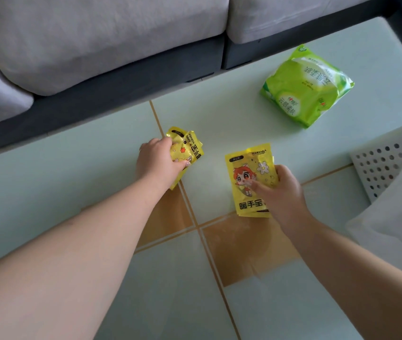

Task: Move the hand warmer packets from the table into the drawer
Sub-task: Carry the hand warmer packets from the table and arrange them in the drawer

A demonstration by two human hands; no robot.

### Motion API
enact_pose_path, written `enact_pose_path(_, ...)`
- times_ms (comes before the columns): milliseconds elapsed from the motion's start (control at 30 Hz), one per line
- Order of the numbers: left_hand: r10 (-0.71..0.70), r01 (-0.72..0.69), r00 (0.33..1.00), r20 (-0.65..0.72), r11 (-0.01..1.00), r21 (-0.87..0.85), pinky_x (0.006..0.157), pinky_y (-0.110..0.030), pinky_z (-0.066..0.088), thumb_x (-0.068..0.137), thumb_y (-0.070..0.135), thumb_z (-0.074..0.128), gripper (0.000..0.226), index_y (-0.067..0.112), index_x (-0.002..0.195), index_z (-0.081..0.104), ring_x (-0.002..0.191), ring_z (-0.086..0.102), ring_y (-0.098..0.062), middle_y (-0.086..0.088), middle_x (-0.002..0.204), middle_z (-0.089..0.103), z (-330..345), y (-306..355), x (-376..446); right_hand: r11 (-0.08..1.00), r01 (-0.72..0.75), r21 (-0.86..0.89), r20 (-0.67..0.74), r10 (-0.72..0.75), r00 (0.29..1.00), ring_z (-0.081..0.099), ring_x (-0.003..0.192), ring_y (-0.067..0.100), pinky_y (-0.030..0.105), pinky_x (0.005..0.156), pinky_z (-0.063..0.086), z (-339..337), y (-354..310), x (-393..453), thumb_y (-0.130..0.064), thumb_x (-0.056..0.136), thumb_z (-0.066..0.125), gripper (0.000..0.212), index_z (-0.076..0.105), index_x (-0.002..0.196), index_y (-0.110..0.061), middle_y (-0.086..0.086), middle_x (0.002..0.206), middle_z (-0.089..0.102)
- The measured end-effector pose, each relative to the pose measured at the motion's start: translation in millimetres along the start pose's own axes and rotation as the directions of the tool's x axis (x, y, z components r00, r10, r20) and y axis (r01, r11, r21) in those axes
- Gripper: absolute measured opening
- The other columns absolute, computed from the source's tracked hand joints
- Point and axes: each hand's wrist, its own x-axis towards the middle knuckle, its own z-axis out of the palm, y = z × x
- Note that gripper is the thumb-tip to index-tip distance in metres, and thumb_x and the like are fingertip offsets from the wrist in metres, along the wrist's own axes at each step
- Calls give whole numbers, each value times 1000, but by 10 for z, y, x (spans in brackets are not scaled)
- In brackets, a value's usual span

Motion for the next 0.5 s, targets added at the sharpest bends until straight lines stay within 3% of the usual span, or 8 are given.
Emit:
enact_pose_path(100,-89,101,993,72,976,-193,85,-38,49,72,38,77,48,16,112,59,104,60,-28,-5,110,65,2,15,-181,971,-70,227,77,54,996,71,81,19,46,72,59,8,17,-190,-19,79,74,21,60,94,-20,1,92,72)
enact_pose_path(233,-173,263,962,212,799,-541,73,-31,54,73,28,78,27,20,93,63,80,66,-18,2,90,70,1,73,-620,934,-101,342,76,79,994,70,69,5,22,57,57,-22,183,-501,-19,81,72,22,62,100,-18,5,94,73)
enact_pose_path(300,-170,348,932,321,669,-657,65,-27,52,77,23,76,23,18,92,59,75,65,-14,0,90,68,17,104,-888,889,-141,435,71,123,990,73,77,12,38,69,60,-10,338,-647,-19,78,74,25,64,100,-22,3,95,75)
enact_pose_path(367,-148,407,902,405,602,-687,70,-32,54,77,24,76,23,19,89,57,79,67,-18,-2,92,69,87,114,-1173,844,-166,509,54,162,985,73,84,20,47,76,58,-17,518,-852,-16,78,74,27,63,102,-23,1,95,75)
enact_pose_path(500,-96,456,864,495,568,-685,83,-48,56,77,24,75,22,16,96,66,86,71,-25,-5,93,75,223,123,-1606,773,-183,608,4,228,974,72,81,19,41,76,57,-72,829,-1282,-9,80,72,24,61,95,-24,0,93,74)
